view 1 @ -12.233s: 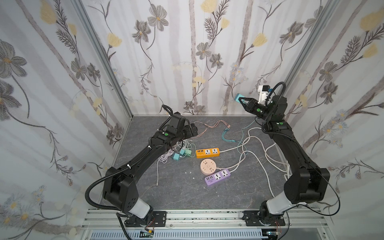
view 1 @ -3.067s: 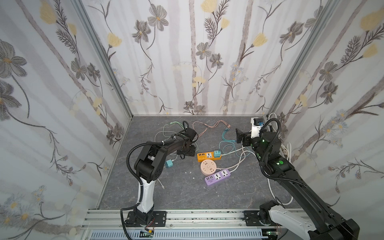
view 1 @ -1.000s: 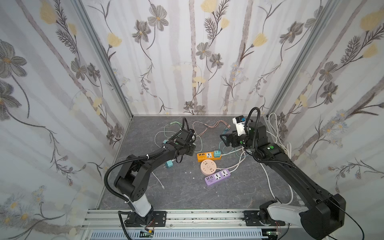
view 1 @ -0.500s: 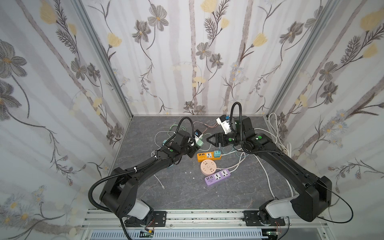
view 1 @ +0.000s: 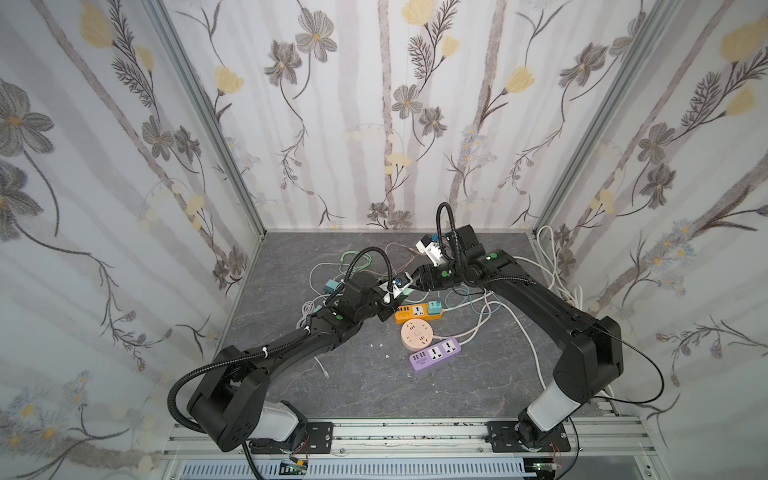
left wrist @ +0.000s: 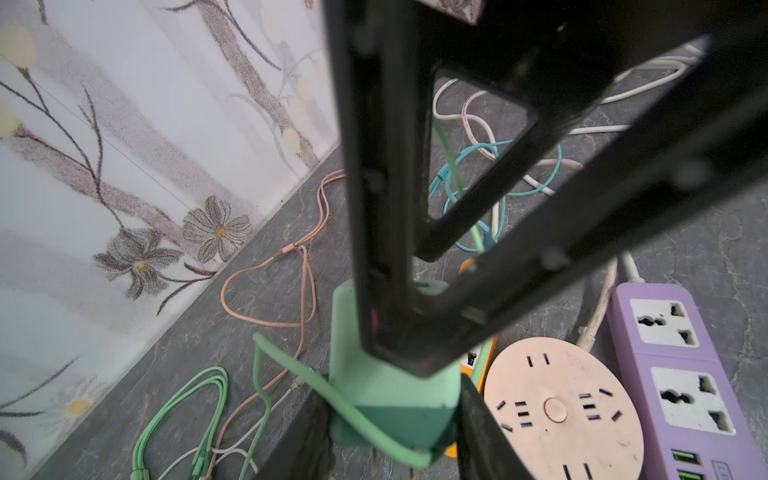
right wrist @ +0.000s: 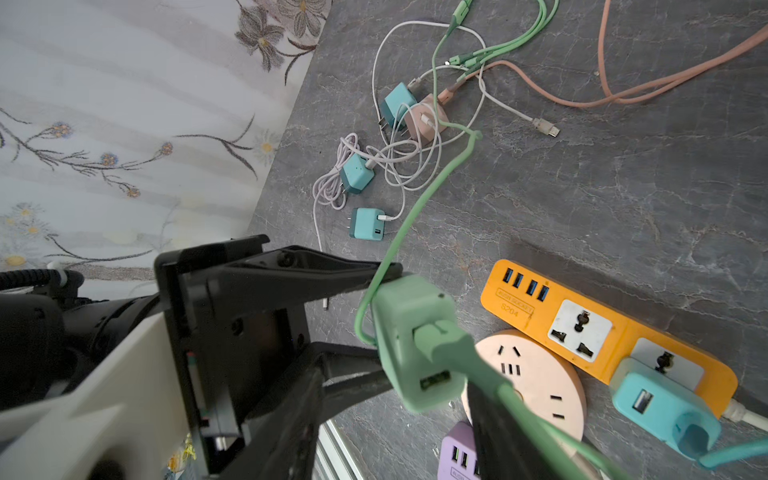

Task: Insert the plug
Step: 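Close the right gripper on the green charger body while the left gripper releases it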

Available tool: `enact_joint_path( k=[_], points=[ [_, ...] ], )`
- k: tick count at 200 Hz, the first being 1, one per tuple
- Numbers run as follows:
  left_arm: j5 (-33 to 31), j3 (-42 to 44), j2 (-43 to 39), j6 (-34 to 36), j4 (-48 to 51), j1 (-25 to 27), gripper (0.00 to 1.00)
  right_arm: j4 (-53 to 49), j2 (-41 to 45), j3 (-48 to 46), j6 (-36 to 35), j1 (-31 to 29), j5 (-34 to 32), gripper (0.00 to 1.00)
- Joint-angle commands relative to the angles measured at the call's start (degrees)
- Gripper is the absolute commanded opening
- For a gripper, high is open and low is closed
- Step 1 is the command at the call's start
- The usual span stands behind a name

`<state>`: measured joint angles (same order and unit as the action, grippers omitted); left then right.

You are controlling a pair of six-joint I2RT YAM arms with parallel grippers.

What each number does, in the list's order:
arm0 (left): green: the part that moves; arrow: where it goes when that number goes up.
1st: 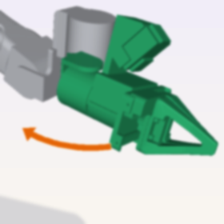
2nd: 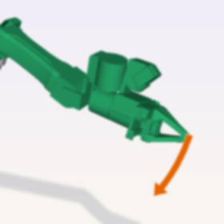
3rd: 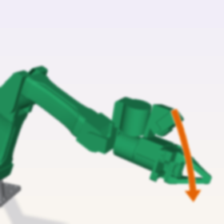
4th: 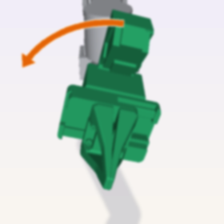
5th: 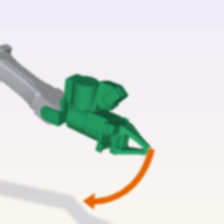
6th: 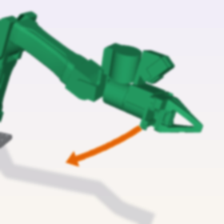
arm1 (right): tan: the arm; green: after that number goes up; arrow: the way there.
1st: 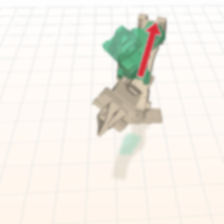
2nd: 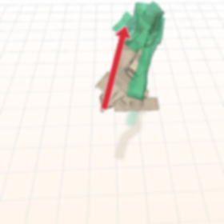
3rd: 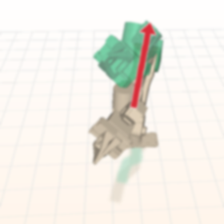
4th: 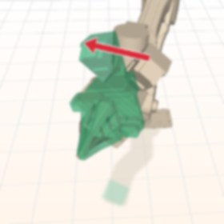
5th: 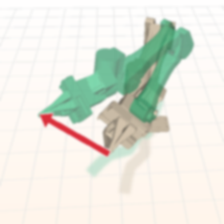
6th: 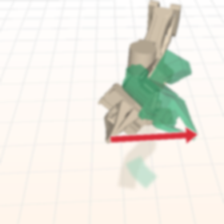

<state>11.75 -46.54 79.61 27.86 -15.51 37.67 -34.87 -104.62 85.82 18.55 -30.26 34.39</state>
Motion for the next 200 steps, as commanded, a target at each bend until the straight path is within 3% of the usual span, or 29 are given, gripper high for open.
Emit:
enact_joint_path(
  k=[1, 99, 125, 153, 165, 200],
  points=[
    [1.94, 1.03, -1.18, 1.91, -6.03, 0.08, 0.00, -0.90, -1.06, 1.10, -0.01, -0.06, 2.03, 0.57],
    [7.19, 1.87, -0.93, -0.03, -8.14, 0.08, 0.00, -0.01, -1.73, 1.27, -3.25, 0.03, 8.59, 0.38],
    [8.50, 1.92, -1.00, -1.48, -8.13, 0.03, 0.00, 1.71, -0.65, 0.44, -4.23, 0.02, 7.26, 0.16],
    [10.18, 2.26, -1.29, -5.26, -7.99, -0.47, 0.47, 4.09, 1.96, -0.90, -6.85, 0.20, 6.05, 0.07],
    [10.68, 2.55, -1.22, -7.13, -7.25, -0.57, 0.57, 4.57, 2.96, -1.00, -7.75, 0.46, 5.70, 0.05],
    [7.82, 6.68, -2.32, -16.49, -13.31, -1.57, 0.73, 9.06, 7.23, -3.51, -10.20, 0.55, 1.27, 0.00]
  ],
)
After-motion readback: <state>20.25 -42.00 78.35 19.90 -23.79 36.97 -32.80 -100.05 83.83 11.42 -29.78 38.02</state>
